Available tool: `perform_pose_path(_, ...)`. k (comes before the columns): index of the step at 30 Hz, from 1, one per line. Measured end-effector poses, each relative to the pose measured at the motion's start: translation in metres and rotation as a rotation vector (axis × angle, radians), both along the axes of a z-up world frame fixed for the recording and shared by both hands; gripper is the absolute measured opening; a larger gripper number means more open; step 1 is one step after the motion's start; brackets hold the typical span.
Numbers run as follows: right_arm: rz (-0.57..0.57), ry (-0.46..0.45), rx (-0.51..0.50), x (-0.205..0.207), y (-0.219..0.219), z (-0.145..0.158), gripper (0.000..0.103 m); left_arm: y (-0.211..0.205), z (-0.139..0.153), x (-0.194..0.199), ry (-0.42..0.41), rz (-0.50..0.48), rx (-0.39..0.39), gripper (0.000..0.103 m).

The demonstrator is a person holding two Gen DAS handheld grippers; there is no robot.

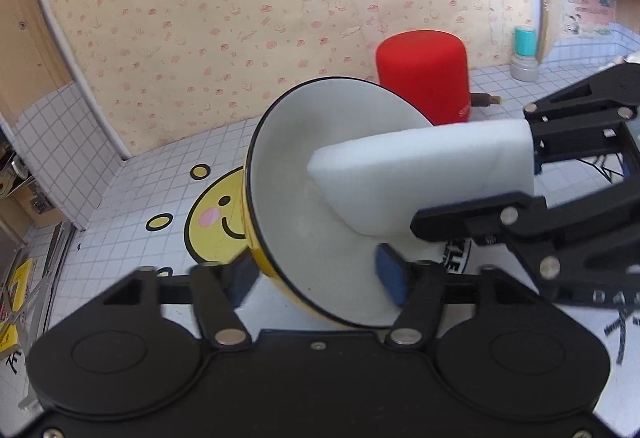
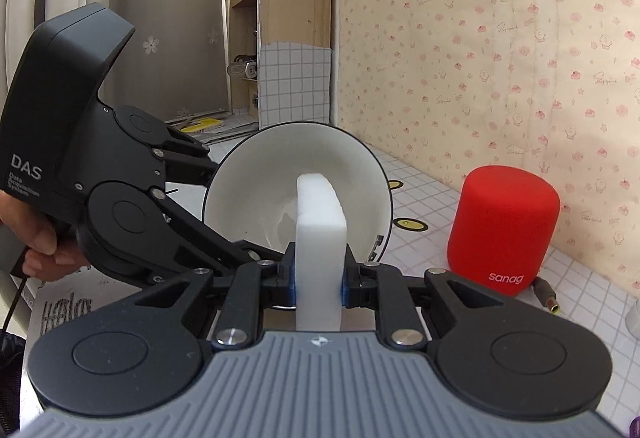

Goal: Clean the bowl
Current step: 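Scrub the bowl's inner wall with the sponge in the right tool, then tilt the bowl by its rim with left tool while right tool scrubs inside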

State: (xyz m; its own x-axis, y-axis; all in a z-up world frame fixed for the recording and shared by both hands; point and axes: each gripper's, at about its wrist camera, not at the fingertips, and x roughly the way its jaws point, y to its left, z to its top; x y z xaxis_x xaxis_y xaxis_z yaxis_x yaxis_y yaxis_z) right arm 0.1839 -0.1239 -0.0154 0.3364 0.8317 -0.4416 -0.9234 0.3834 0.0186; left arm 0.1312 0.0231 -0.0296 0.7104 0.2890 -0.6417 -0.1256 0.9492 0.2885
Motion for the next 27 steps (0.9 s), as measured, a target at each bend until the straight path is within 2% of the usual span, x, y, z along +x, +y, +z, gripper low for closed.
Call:
perform_pose_path(4,-0.004,0.024,0.013,0.002,-0.002,0.0,0.021,0.001,-0.003,0.0,-0.032,0.014,-0.014,0.073)
perform_pose_path(5,-0.003,0.026,0.015,0.002,-0.002,0.0,0.021,0.003,-0.002,0.0,-0.026,-0.001,-0.032,0.062)
perform_pose_path(7,0.001,0.025,0.023,0.002,-0.002,0.0,0.021,0.005,0.002,0.0,-0.005,-0.019,-0.051,0.055)
perform_pose_path(10,0.02,-0.012,0.085,-0.004,-0.007,0.006,0.021,0.006,0.005,-0.002,0.019,-0.057,-0.012,0.048)
perform_pose_path(12,0.02,-0.044,0.136,-0.007,-0.012,0.012,0.021,0.008,0.007,-0.004,0.036,-0.077,-0.016,0.048)
perform_pose_path(14,-0.011,-0.086,0.142,-0.009,-0.014,0.014,0.021,0.01,0.008,-0.006,0.046,-0.096,-0.013,0.048)
perform_pose_path(20,-0.024,-0.134,0.05,-0.008,-0.009,0.012,0.021,0.009,0.009,-0.011,0.057,-0.119,0.003,0.048)
perform_pose_path(27,0.049,-0.09,-0.04,-0.01,0.006,0.0,0.021,0.008,0.008,-0.011,0.055,-0.118,0.015,0.049)
